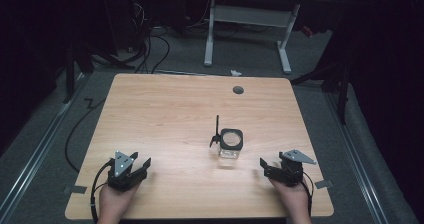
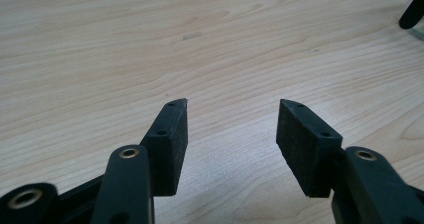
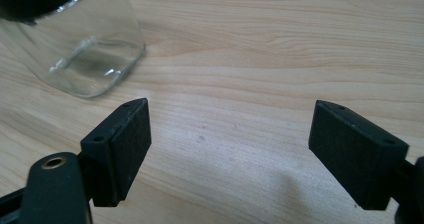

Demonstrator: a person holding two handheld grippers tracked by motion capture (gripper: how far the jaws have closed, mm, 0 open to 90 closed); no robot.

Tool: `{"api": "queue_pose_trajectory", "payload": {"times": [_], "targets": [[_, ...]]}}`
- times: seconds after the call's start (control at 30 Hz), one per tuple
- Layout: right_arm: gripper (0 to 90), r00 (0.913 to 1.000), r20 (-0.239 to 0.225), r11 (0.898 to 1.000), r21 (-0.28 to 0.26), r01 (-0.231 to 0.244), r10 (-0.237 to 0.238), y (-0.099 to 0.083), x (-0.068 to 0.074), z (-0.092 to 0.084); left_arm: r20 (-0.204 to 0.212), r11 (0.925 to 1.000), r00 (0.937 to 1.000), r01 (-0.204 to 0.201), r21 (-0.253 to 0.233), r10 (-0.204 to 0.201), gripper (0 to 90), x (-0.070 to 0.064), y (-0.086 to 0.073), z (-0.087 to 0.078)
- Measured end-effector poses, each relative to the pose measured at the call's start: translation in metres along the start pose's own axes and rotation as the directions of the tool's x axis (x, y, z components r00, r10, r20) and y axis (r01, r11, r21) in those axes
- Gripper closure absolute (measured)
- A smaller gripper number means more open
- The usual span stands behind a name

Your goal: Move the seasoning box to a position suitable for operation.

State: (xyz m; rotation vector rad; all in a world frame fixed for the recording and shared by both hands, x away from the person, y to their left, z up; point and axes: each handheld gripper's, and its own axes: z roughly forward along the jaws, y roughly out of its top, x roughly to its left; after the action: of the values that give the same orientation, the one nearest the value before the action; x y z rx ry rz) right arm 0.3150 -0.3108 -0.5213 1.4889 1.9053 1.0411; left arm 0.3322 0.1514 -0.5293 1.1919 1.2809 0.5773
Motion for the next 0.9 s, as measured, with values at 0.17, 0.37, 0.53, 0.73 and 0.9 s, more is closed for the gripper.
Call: {"api": "queue_pose_trajectory", "payload": {"times": [0.17,0.37,0.53,0.73,0.9], "targets": [[26.7,0.9998,-0.001,0.999,-0.04,0.018,-0.018,0.0,0.003,-0.003,0.0,0.9998,1.0,0.009,0.019,-0.009,47.1,0.0,-0.001,0.001],[48.3,0.9997,-0.026,0.997,-0.078,0.002,-0.004,0.0,0.003,-0.006,0.011,0.9992,0.9997,0.023,0.032,-0.023,50.5,0.0,0.0,0.0],[87.9,0.9952,-0.075,0.996,-0.075,0.057,-0.063,0.003,0.012,0.0,0.018,0.9993,0.9996,0.019,0.031,-0.02,53.5,-0.002,-0.001,0.0],[90.0,0.9847,-0.091,0.988,-0.048,0.145,-0.149,0.015,0.03,0.012,0.015,0.9997,0.9997,0.019,0.018,-0.02,52.6,0.0,0.0,0.0],[90.0,0.9824,-0.1,0.987,-0.036,0.155,-0.157,0.017,0.041,0.02,0.018,0.9997,0.9997,0.016,0.018,-0.016,52.1,0.0,0.0,-0.001]]}}
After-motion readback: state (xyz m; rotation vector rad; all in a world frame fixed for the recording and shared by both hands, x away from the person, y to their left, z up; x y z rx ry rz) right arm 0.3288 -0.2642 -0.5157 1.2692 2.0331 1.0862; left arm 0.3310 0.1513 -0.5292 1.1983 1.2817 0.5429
